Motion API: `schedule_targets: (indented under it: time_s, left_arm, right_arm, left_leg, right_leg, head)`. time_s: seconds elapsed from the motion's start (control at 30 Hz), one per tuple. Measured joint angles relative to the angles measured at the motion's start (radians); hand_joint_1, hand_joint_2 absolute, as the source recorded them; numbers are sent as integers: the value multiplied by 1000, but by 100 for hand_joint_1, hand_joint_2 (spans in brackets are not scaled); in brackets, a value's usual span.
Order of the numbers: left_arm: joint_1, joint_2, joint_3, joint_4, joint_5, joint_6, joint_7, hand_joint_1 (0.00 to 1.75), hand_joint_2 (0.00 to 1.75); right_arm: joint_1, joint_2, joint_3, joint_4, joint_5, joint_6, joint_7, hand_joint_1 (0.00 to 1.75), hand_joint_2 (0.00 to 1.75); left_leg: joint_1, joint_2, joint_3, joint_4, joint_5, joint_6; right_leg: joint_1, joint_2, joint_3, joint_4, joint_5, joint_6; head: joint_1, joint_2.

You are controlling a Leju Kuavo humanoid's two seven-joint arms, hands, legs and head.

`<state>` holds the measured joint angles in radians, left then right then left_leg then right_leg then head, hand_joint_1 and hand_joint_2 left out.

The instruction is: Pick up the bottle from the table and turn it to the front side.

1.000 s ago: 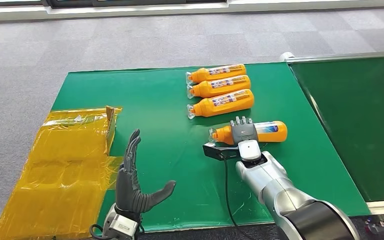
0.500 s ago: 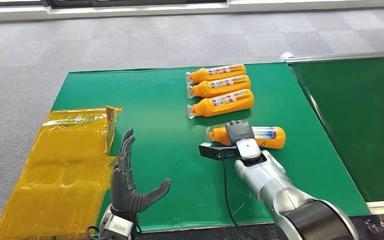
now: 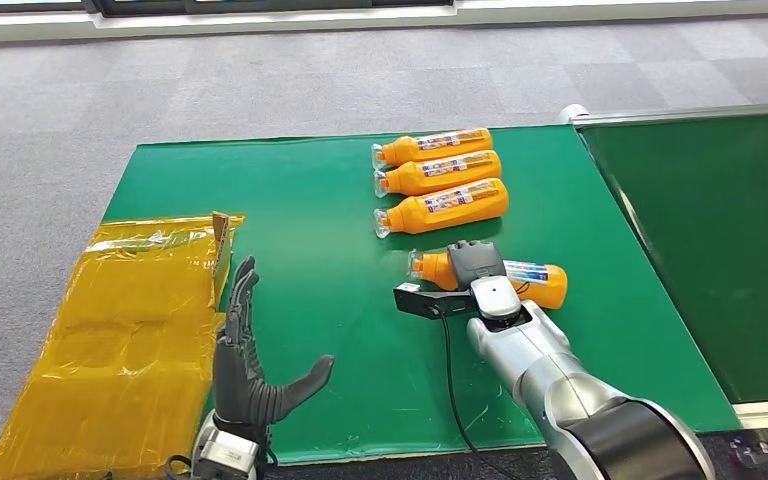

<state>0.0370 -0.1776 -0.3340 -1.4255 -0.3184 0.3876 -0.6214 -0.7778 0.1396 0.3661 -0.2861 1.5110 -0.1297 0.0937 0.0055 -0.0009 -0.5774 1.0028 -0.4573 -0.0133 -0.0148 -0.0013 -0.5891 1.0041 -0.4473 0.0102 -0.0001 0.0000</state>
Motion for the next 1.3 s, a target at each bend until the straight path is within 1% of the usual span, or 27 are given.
schedule_targets:
  time_s: [0.07, 0.13, 0.23, 0.3, 0.37, 0.4, 0.6, 0.77, 0.87, 0.97, 1.17, 1.3]
  left_arm:
    - [1, -1, 4, -1, -3, 0, 0, 0, 175]
    - [4, -1, 8, -2, -6, 1, 0, 0, 175]
    - [10, -1, 12, -7, -10, 7, 0, 0, 175]
    - [15, -1, 15, -13, -12, 15, 0, 0, 175]
    - [20, -2, 21, -19, -17, 19, 1, 0, 175]
    - [22, -3, 25, -22, -20, 20, 2, 0, 175]
    - [33, -9, 38, -32, -31, 20, 2, 0, 175]
    - [36, -10, 44, -35, -33, 20, 2, 0, 175]
    - [37, -10, 52, -37, -47, 20, 2, 0, 175]
    - [37, -13, 66, -45, -77, 17, 4, 0, 175]
    - [13, -16, 114, -53, -95, -26, 4, 0, 175]
    - [-16, -16, 146, -47, -94, -42, 4, 0, 175]
  right_arm:
    - [2, 0, 0, 0, 0, -22, -2, 175, 175]
    - [5, 1, -1, -3, 3, -70, -2, 175, 175]
    - [6, 8, -1, -17, 5, -159, -2, 175, 175]
    - [7, 17, -3, -41, 0, -243, -7, 175, 175]
    - [11, 27, -11, -93, -8, -318, -14, 175, 175]
    - [18, 31, -17, -131, -10, -333, -16, 175, 175]
    - [89, 35, -40, -351, -11, -337, -24, 175, 175]
    - [148, 35, -52, -468, -6, -335, -34, 175, 175]
    - [186, 36, -54, -538, -26, -336, -59, 175, 175]
    - [250, 37, -56, -635, -100, -334, -117, 175, 175]
    - [422, 52, -46, -843, -343, -334, -294, 175, 175]
    - [505, 63, -24, -950, -486, -332, -387, 175, 175]
  left_leg:
    - [0, 0, 0, 0, 0, 0]
    - [0, 0, 0, 0, 0, 0]
    - [0, 0, 0, 0, 0, 0]
    - [0, 0, -1, 0, 0, 0]
    - [0, 0, -1, 0, 0, 0]
    - [0, 0, -1, 0, 0, 0]
    - [0, -1, -2, 0, 0, 0]
    - [0, -1, -2, 0, 0, 0]
    - [0, -1, -2, 0, 0, 0]
    - [0, -1, -2, 0, 0, 0]
    - [1, -1, -3, 0, -1, -1]
    - [1, -1, -3, 0, -1, -1]
  right_leg:
    - [0, 0, 0, 0, 0, 0]
    - [0, 0, 0, 0, 0, 0]
    - [0, 0, 0, 0, 0, 0]
    - [0, 0, -1, 0, 0, 0]
    - [0, 0, -2, 0, 0, 0]
    - [0, 0, -2, 0, 0, 0]
    - [0, -1, -2, 0, 0, 0]
    - [0, -1, -2, 0, 0, 0]
    - [0, -1, -2, 0, 0, 0]
    - [1, -1, -2, 0, 0, 0]
    - [1, -1, -3, 0, -1, -1]
    - [1, -1, -3, 0, -1, -1]
  head:
    - [0, 0]
    - [0, 0]
    - [0, 0]
    - [0, 0]
    - [0, 0]
    - [0, 0]
    - [0, 0]
    - [0, 0]
    - [0, 0]
    - [0, 0]
    - [0, 0]
    - [0, 0]
